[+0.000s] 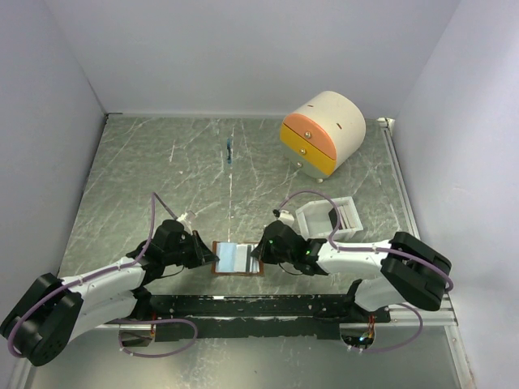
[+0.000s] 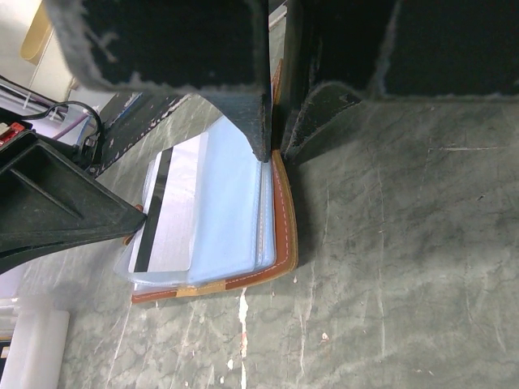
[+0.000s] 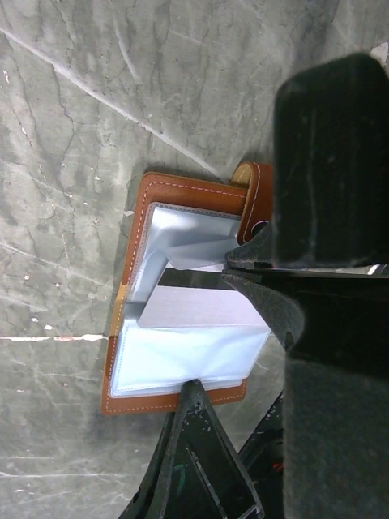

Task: Put the credit cards into the card holder
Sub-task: Insert the credit card into the card holder.

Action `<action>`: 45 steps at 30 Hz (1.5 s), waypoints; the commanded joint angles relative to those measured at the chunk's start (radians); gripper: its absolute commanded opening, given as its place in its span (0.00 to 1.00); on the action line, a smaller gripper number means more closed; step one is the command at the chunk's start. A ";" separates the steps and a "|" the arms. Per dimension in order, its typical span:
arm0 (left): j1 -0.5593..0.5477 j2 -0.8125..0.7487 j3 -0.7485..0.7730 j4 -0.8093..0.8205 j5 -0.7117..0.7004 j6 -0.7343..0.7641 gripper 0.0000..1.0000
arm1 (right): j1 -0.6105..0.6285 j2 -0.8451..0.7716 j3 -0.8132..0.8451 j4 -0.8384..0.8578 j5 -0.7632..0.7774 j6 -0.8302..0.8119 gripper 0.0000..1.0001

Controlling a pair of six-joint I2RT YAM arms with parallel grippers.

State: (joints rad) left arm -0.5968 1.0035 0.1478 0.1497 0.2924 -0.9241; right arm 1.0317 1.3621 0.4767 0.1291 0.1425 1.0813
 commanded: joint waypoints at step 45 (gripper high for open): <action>-0.003 -0.018 0.016 -0.003 0.032 -0.001 0.07 | 0.039 0.132 0.105 0.080 -0.076 -0.060 0.07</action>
State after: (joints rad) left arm -0.5968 1.0004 0.1478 0.1509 0.3180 -0.9321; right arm 1.0622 1.4815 0.5446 0.1993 0.0738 1.0420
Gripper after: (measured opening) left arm 0.084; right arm 0.058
